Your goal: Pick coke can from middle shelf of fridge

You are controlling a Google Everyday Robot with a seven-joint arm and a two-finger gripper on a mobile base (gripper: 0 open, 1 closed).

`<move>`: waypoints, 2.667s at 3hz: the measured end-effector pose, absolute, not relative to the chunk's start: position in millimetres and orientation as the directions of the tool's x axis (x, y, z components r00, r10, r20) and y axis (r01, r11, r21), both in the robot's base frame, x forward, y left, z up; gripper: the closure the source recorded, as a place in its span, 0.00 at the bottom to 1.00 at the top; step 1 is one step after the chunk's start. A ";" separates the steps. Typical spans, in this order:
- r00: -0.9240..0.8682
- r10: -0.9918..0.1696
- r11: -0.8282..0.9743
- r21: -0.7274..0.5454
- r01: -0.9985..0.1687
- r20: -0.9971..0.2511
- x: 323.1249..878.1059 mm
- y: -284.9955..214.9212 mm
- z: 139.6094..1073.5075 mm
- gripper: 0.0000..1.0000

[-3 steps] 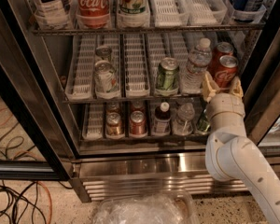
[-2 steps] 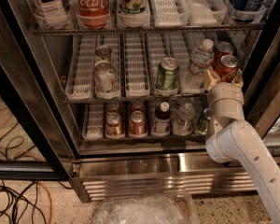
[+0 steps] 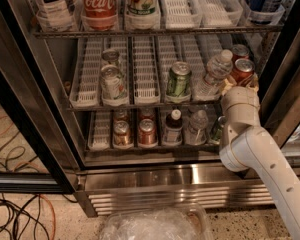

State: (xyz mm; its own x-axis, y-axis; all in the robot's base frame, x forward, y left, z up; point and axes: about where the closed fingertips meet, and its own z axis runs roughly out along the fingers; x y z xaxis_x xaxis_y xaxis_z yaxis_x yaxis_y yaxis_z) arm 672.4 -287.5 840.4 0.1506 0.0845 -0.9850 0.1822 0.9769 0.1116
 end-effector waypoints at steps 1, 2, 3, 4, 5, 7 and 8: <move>0.151 0.084 0.977 0.112 0.182 -0.985 672.4 -287.5 840.4 0.76; 0.151 0.084 0.977 0.112 0.182 -0.985 672.4 -287.4 840.4 1.00; 0.152 0.082 0.977 0.109 0.182 -0.985 672.3 -287.2 841.2 1.00; 0.150 0.054 0.982 0.079 0.170 -0.987 669.1 -285.5 849.5 1.00; 0.120 -0.014 0.989 0.004 0.150 -0.993 664.2 -281.2 860.2 1.00; 0.081 -0.076 0.992 -0.067 0.105 -0.994 660.4 -264.6 874.9 1.00; 0.075 -0.082 0.992 -0.074 0.101 -0.994 661.3 -261.9 879.1 1.00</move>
Offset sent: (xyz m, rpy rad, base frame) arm 0.0000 0.0000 0.0000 0.0000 0.0000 0.0000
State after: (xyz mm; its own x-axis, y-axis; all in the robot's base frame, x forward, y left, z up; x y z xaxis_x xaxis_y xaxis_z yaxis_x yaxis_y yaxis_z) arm 661.3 -261.9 879.1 0.0746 -0.0822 -0.9938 0.1014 0.9921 -0.0744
